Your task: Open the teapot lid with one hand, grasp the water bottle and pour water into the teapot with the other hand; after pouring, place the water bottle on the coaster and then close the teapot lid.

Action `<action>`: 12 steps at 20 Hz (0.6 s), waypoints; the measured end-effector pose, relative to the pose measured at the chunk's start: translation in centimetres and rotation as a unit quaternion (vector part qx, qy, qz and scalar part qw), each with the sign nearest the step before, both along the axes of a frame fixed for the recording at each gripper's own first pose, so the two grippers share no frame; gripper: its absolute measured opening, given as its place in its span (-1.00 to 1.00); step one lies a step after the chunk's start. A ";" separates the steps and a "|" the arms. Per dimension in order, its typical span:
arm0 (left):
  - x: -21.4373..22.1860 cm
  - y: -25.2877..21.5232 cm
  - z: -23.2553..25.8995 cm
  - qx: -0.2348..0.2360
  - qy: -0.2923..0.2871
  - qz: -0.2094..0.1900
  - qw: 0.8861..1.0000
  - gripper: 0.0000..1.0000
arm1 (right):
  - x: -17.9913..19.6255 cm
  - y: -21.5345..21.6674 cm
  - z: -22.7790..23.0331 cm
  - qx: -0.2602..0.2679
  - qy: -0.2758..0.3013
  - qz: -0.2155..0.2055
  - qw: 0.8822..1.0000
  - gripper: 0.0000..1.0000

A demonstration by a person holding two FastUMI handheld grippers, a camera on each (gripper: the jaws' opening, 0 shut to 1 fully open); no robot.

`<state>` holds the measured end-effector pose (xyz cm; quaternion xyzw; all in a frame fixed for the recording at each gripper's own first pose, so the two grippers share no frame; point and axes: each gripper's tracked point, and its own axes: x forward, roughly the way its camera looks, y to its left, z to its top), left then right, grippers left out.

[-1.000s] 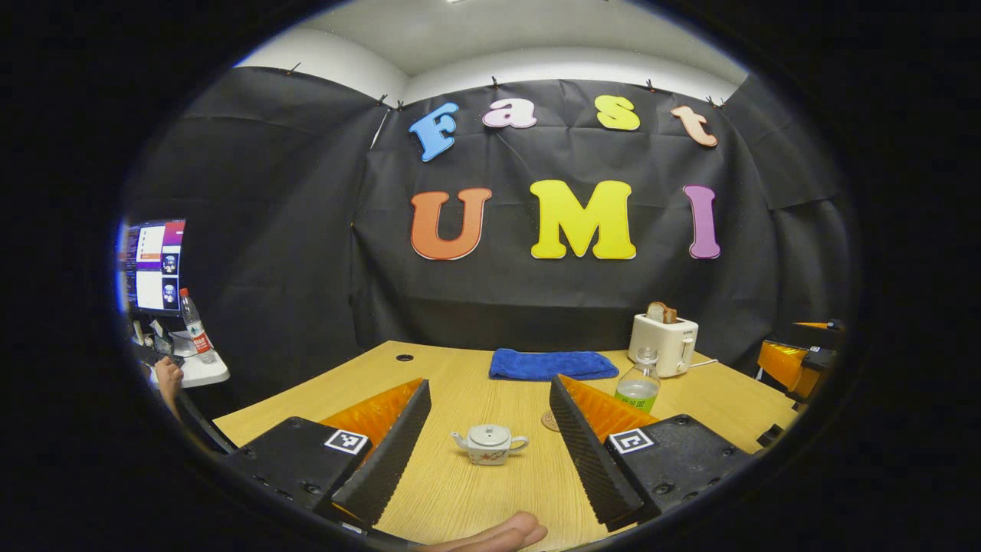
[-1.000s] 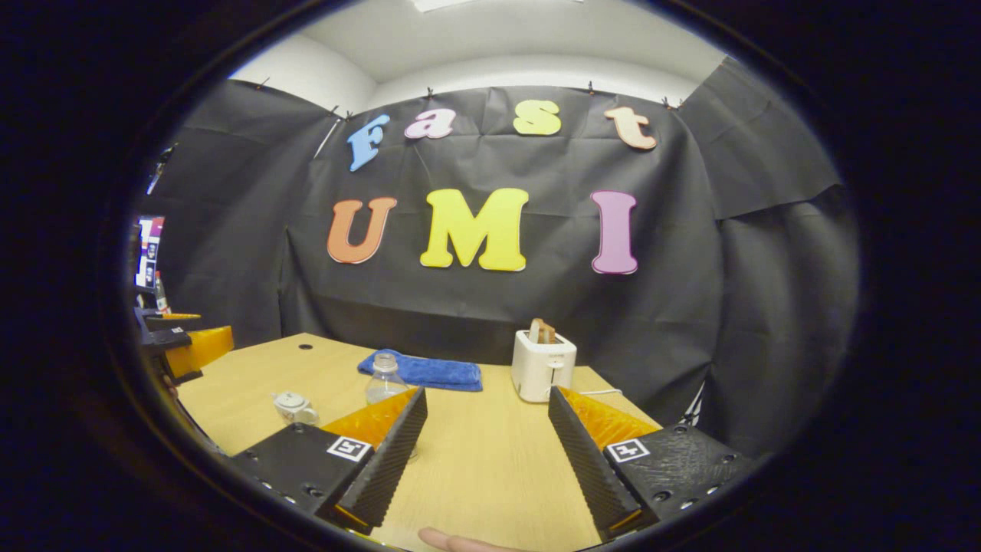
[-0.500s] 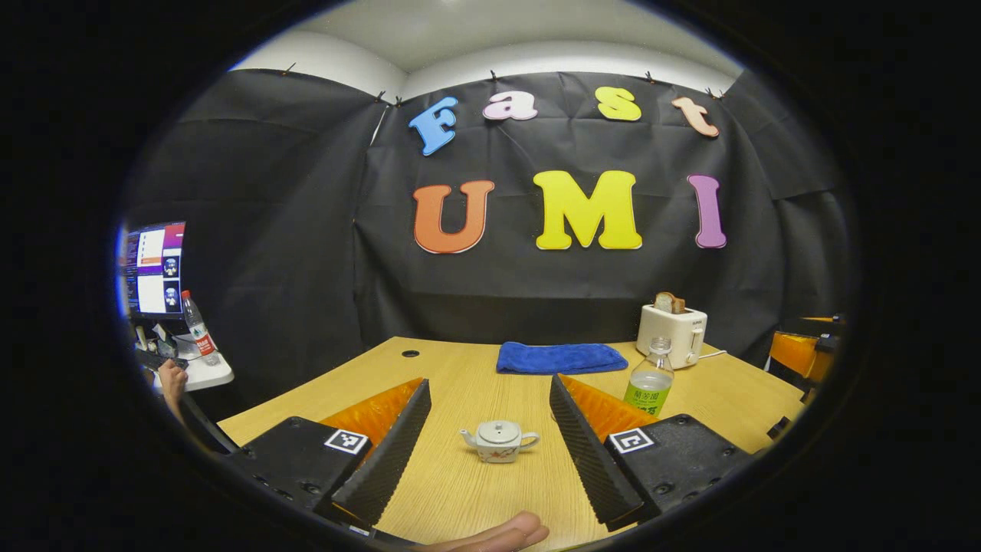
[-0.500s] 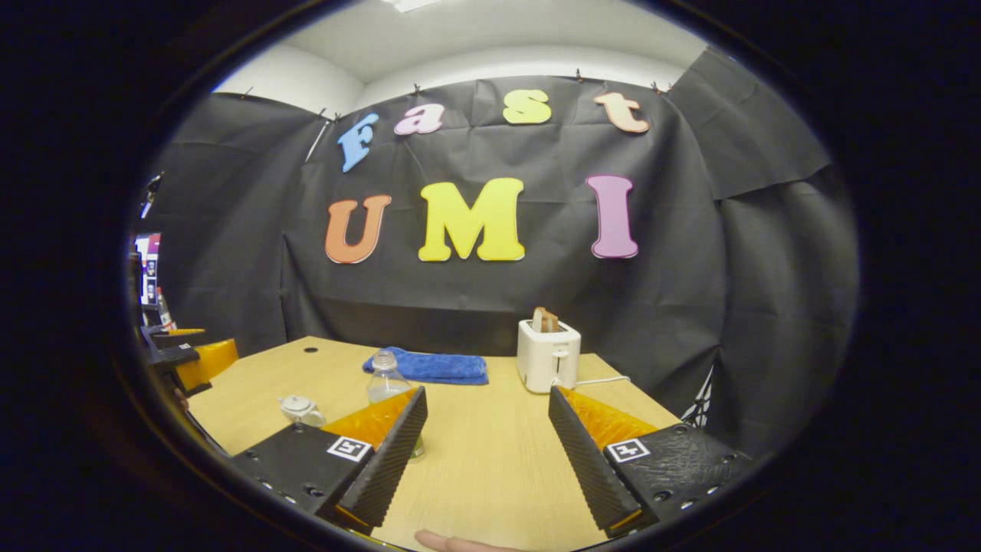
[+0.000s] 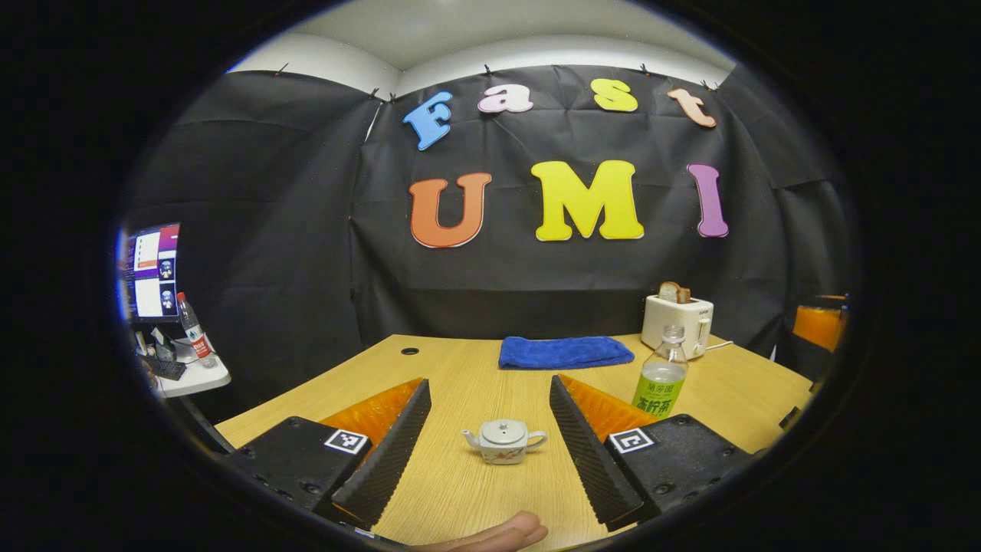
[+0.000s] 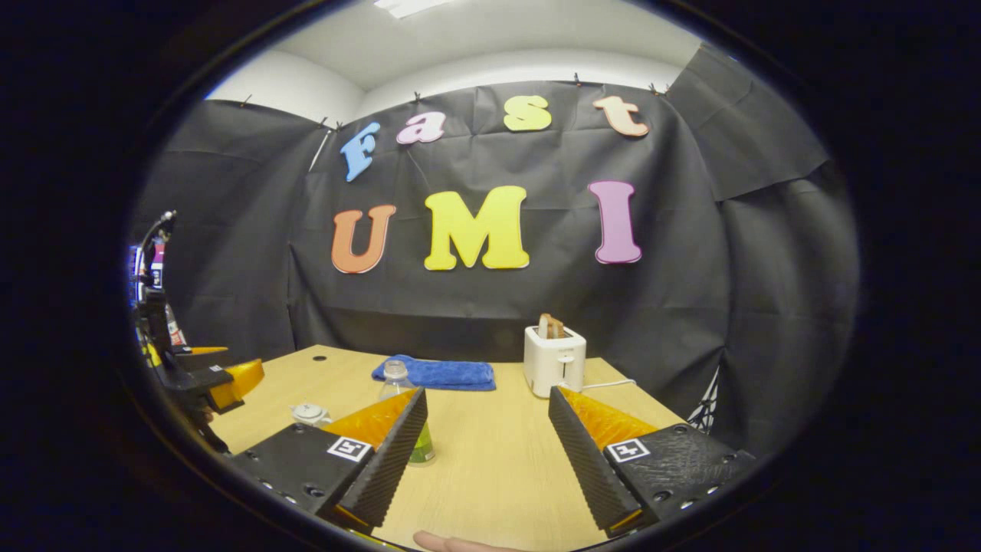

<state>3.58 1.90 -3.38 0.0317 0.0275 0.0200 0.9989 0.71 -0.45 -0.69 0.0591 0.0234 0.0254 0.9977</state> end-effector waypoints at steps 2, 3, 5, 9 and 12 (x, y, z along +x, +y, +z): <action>1.2 -0.1 -0.7 0.001 -0.005 -0.003 1.000 0.96 | 0.0 -0.1 0.1 0.002 -0.002 -0.002 1.000 0.94; 2.1 -0.1 -1.1 0.001 -0.009 -0.006 1.000 0.96 | 0.1 0.0 0.1 0.004 -0.002 0.000 1.000 0.90; 4.3 0.2 -2.3 0.002 -0.016 -0.008 1.000 0.96 | 0.3 0.2 -0.1 0.008 0.001 0.006 1.000 0.90; 8.1 0.4 -7.3 -0.017 0.022 -0.014 1.000 0.96 | 1.1 0.9 -1.3 0.001 0.015 0.009 1.000 0.90; 9.3 0.8 -10.1 -0.022 0.070 -0.013 0.997 0.98 | 1.5 1.6 -2.0 -0.003 0.023 0.018 1.000 0.89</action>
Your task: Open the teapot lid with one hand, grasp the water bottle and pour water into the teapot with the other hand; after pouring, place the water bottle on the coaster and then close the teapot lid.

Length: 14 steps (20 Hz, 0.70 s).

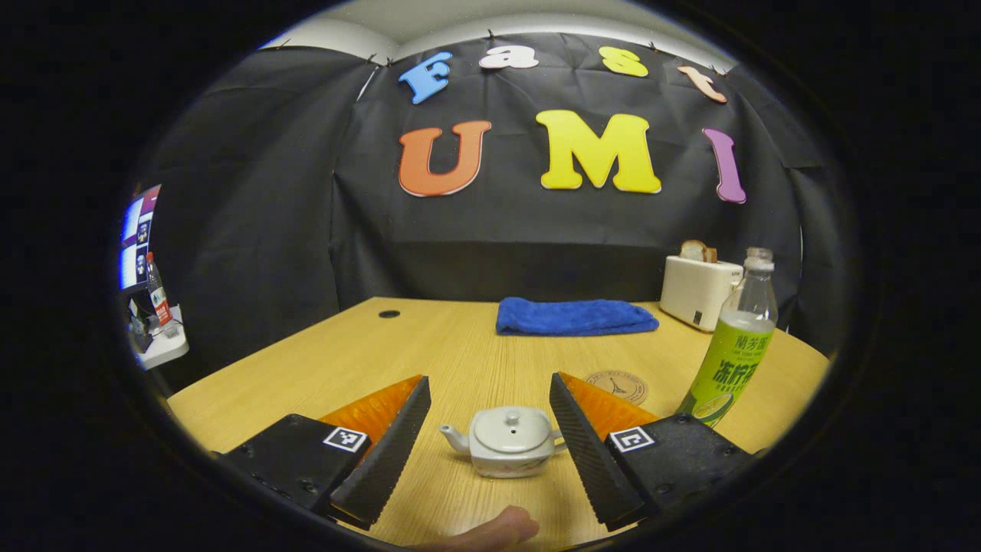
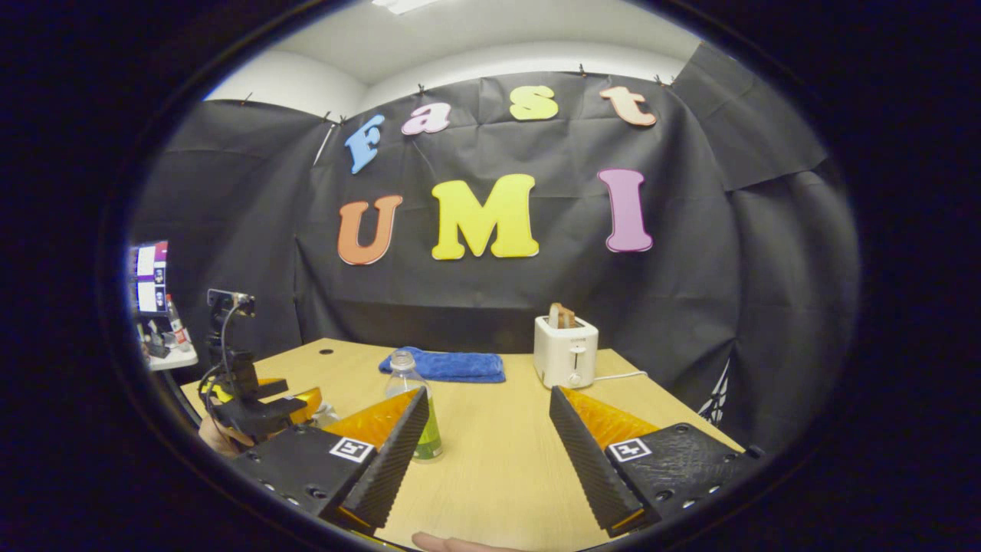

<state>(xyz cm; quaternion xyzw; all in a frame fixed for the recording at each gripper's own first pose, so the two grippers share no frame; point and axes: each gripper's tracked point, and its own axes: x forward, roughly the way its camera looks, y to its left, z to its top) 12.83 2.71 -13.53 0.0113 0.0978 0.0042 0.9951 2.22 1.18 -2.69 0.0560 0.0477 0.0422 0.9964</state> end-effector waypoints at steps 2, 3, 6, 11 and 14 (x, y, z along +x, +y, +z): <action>0.5 -0.2 -0.3 -0.006 0.002 -0.008 1.000 0.97 | 0.5 0.3 -0.7 -0.005 0.007 0.000 1.000 0.89; 0.5 -0.4 -0.3 -0.005 0.002 -0.012 1.000 0.97 | 0.7 0.6 -1.0 -0.004 0.012 0.005 1.000 0.89; 0.8 -1.5 -0.6 -0.023 0.004 -0.033 0.999 0.97 | 1.0 1.4 -2.0 0.003 0.031 0.018 0.999 0.90; 1.4 -1.8 -1.4 -0.013 0.012 -0.046 0.999 0.45 | 1.2 2.0 -2.5 -0.015 0.035 0.020 0.999 0.89; 1.3 -1.7 -0.8 -0.008 0.001 -0.040 0.999 0.32 | 1.2 2.2 -2.9 -0.018 0.039 0.021 0.999 0.89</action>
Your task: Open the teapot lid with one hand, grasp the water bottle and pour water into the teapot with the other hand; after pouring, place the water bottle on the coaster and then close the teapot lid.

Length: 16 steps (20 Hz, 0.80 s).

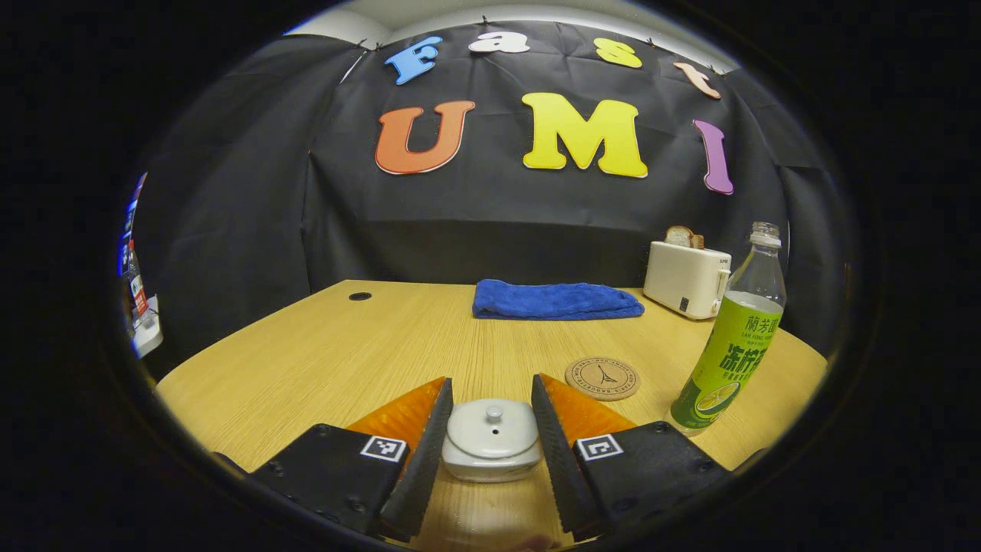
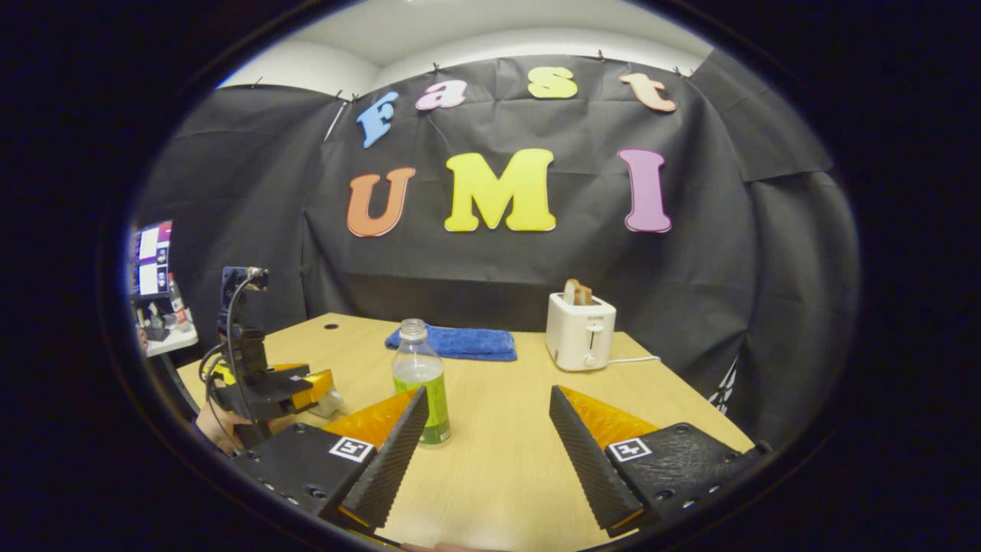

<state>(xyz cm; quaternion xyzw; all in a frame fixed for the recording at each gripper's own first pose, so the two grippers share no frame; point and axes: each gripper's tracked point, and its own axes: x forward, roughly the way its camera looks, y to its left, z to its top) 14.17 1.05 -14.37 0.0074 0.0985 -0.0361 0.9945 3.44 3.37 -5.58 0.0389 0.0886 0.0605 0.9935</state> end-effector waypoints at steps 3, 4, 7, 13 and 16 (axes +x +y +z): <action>0.2 0.2 0.1 0.003 -0.004 -0.006 1.000 -0.15 | 0.2 -0.2 -0.1 -0.001 0.002 -0.003 1.000 0.89; 0.3 0.4 0.0 0.002 -0.005 -0.002 1.000 -0.17 | 0.3 -0.2 -0.2 -0.001 0.004 -0.004 1.000 0.89; 0.1 0.4 0.0 0.006 -0.002 -0.003 1.000 -0.27 | 0.3 -0.2 -0.5 -0.001 0.009 -0.004 1.000 0.90; 0.3 0.3 0.1 0.026 -0.009 -0.001 1.000 -0.31 | 0.4 0.0 -0.5 -0.012 0.006 -0.006 1.000 0.89; 0.0 0.2 0.0 0.025 -0.010 0.000 1.000 -0.39 | 0.5 0.2 -1.0 -0.011 0.012 -0.004 1.000 0.89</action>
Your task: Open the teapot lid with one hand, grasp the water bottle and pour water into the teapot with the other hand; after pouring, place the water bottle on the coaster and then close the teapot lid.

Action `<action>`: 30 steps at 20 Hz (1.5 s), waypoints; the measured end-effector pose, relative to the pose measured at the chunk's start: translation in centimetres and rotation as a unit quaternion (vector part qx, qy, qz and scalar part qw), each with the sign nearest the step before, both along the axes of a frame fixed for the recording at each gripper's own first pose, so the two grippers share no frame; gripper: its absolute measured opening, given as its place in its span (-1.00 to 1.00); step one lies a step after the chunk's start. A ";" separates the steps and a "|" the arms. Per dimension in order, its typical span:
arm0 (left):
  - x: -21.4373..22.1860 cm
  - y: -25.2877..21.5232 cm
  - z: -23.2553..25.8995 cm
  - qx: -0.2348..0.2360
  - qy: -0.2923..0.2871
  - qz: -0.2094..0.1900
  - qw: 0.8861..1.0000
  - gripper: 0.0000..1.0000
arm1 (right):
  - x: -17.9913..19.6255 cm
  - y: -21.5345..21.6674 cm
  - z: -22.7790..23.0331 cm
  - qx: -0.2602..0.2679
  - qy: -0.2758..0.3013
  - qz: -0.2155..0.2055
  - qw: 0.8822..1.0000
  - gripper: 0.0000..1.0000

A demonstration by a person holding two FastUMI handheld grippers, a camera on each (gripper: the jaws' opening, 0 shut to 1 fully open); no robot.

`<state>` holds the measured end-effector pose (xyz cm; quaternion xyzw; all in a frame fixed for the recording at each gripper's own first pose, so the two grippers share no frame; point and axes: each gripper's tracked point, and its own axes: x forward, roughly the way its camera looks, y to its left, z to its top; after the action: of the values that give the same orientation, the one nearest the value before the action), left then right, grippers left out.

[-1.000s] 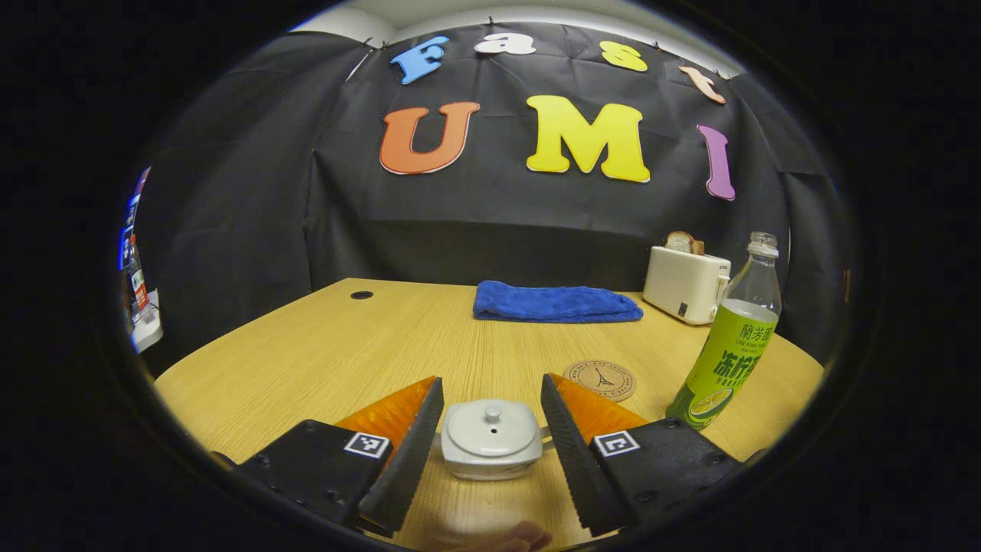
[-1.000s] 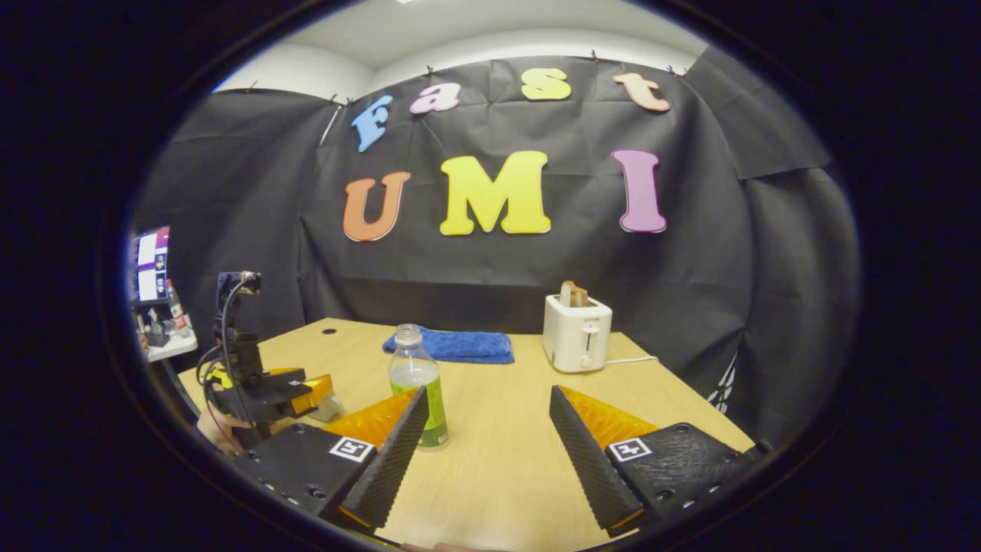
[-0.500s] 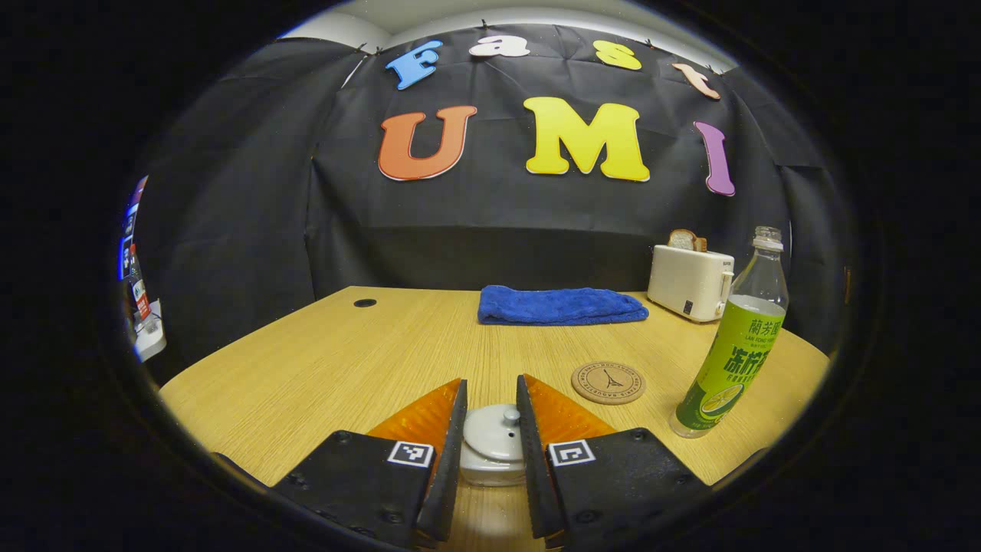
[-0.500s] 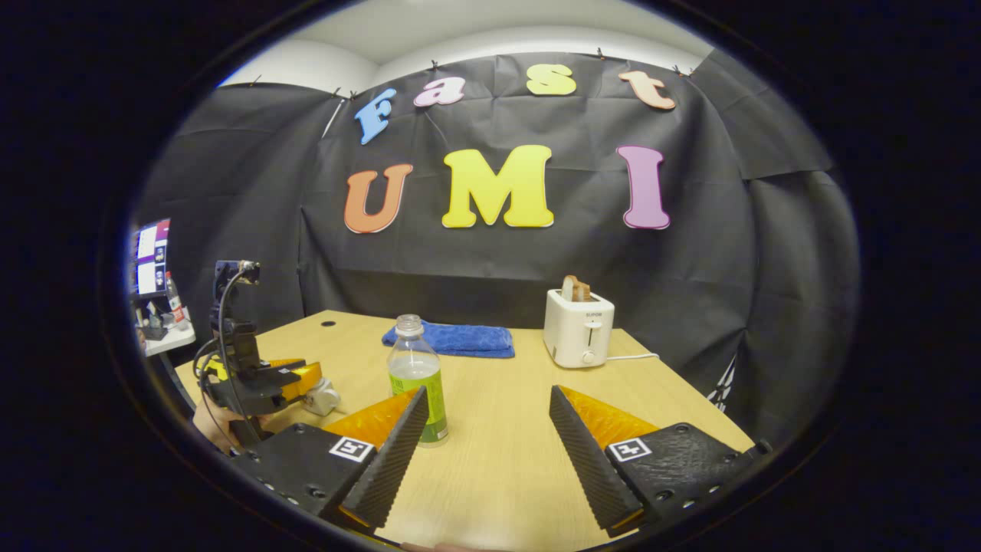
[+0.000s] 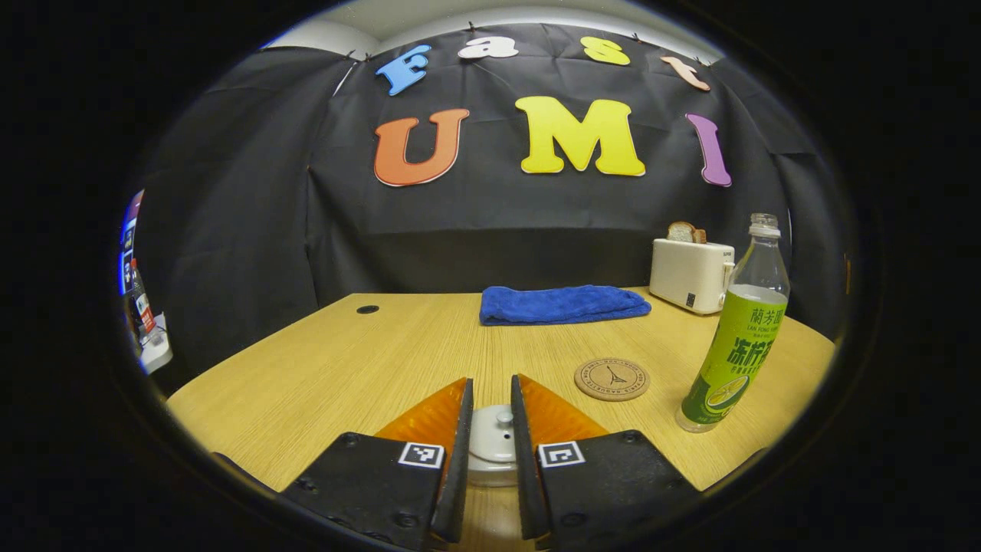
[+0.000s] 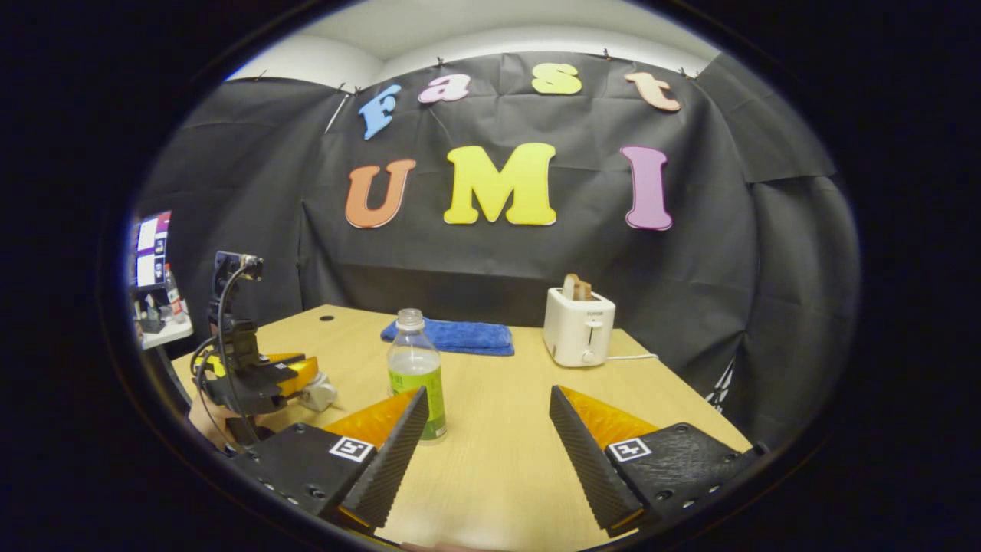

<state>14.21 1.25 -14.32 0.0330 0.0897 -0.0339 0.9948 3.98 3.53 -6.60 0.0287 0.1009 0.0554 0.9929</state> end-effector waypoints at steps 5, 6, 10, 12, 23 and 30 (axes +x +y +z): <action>-0.1 0.0 0.5 -0.004 -0.003 -0.005 1.000 -0.89 | 0.5 -0.2 -0.6 0.001 0.009 -0.005 1.000 0.87; -0.1 0.0 0.6 -0.010 -0.002 -0.005 1.000 -0.90 | 0.6 -0.2 -0.8 0.001 0.010 -0.006 1.000 0.90; -1.0 0.1 2.9 -0.032 -0.016 -0.011 0.999 -0.92 | 1.1 0.2 -1.7 -0.005 0.020 -0.006 1.000 0.89; -2.0 0.7 5.4 -0.034 -0.046 -0.014 0.998 -0.92 | 1.3 0.6 -2.0 -0.009 0.021 -0.003 1.000 0.89; -9.8 1.9 13.3 -0.134 -0.037 -0.068 0.988 -0.92 | 2.3 5.3 -4.8 0.021 0.040 0.045 0.998 0.92; -10.7 4.0 13.5 -0.084 -0.036 -0.031 0.995 -0.92 | 4.3 6.8 -5.1 0.063 0.013 0.061 0.996 0.92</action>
<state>3.49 5.21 -0.81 -0.0469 0.0496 -0.0706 0.9952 8.33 10.37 -11.68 0.0856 0.1116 0.1218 0.9825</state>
